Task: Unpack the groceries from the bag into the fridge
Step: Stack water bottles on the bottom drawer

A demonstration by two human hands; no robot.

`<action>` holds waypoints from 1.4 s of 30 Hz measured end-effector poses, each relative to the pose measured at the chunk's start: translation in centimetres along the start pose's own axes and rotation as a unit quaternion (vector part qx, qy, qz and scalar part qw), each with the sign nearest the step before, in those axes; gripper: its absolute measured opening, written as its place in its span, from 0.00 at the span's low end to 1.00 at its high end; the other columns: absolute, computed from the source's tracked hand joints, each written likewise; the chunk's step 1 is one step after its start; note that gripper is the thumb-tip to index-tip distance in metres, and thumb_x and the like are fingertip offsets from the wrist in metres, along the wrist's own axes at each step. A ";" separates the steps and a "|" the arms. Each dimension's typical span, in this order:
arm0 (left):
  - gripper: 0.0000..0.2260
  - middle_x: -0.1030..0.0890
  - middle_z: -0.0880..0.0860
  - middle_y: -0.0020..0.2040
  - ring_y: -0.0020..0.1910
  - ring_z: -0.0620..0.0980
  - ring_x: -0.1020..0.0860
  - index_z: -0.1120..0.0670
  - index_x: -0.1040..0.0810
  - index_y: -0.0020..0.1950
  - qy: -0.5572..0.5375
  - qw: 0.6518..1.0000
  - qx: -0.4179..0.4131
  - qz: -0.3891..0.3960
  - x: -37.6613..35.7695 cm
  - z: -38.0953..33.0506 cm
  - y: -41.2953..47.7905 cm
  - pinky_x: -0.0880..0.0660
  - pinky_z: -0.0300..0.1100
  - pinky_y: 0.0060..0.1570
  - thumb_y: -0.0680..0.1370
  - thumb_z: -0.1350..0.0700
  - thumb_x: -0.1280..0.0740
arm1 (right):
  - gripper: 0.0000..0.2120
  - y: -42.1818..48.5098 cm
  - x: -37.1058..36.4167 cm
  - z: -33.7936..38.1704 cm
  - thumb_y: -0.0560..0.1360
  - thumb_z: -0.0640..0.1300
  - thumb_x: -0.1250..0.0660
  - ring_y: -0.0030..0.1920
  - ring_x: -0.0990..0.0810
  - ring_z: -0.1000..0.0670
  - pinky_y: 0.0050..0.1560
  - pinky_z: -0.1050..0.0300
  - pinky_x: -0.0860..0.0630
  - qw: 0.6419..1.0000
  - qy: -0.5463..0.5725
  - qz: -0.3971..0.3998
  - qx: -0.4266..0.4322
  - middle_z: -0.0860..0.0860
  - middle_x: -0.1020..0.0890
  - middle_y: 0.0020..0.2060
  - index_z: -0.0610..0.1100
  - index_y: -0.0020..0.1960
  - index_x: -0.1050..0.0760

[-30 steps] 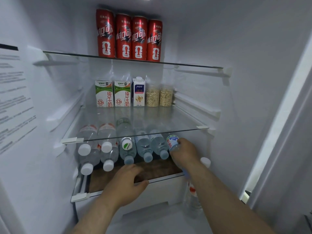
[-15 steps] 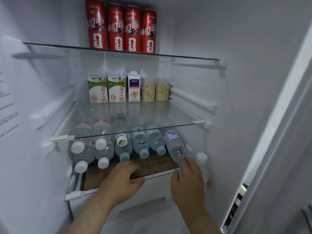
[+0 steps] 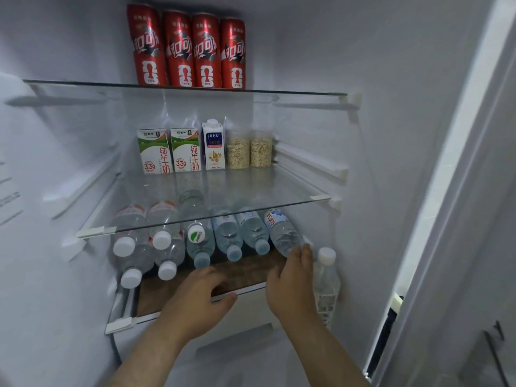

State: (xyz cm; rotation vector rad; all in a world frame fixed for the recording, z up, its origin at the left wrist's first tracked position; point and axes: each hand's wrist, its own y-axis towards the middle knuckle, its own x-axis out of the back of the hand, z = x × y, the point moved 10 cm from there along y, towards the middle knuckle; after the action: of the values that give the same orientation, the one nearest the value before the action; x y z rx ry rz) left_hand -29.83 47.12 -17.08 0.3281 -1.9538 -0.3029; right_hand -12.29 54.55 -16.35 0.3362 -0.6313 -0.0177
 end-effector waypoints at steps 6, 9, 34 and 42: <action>0.09 0.28 0.39 0.45 0.48 0.39 0.30 0.42 0.26 0.46 0.001 1.000 -0.004 0.004 0.0 -0.1 0.0 0.31 0.34 0.44 0.74 0.38 0.37 | 0.26 2.7 -1.3 0.2 0.80 0.39 0.44 0.78 0.54 0.40 0.77 0.51 0.52 0.999 -0.017 0.050 0.005 0.39 0.52 0.78 0.37 0.77 0.45; 0.12 0.28 0.39 0.46 0.48 0.40 0.30 0.44 0.24 0.48 0.001 1.000 0.001 0.010 0.0 0.1 0.1 0.29 0.35 0.46 0.74 0.38 0.37 | 0.25 3.0 -1.8 -0.1 0.80 0.38 0.43 0.78 0.49 0.40 0.76 0.50 0.45 0.998 0.011 0.057 0.001 0.41 0.54 0.78 0.40 0.76 0.43; 0.09 0.28 0.38 0.47 0.50 0.40 0.29 0.43 0.23 0.48 -0.021 1.000 0.006 0.004 0.4 0.0 0.3 0.27 0.38 0.49 0.75 0.40 0.35 | 0.04 -1.2 4.8 4.0 0.74 0.38 0.34 0.43 0.26 0.52 0.42 0.62 0.34 0.988 -0.053 -0.066 0.133 0.52 0.23 0.42 0.43 0.48 0.22; 0.05 0.25 0.40 0.44 0.47 0.39 0.27 0.45 0.22 0.45 -0.044 0.999 0.030 -0.007 0.8 -0.3 -0.3 0.26 0.39 0.47 0.76 0.45 0.33 | 0.15 -1.1 10.1 0.1 0.71 0.45 0.31 0.55 0.24 0.38 0.56 0.47 0.29 0.962 -0.244 -0.113 0.040 0.41 0.20 0.54 0.42 0.56 0.21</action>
State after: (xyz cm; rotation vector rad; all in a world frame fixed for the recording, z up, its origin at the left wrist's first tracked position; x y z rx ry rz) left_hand -29.83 46.57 -16.37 0.3729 -2.0504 -0.2712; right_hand -4.09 52.33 -10.78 0.4877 -1.0810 -0.3020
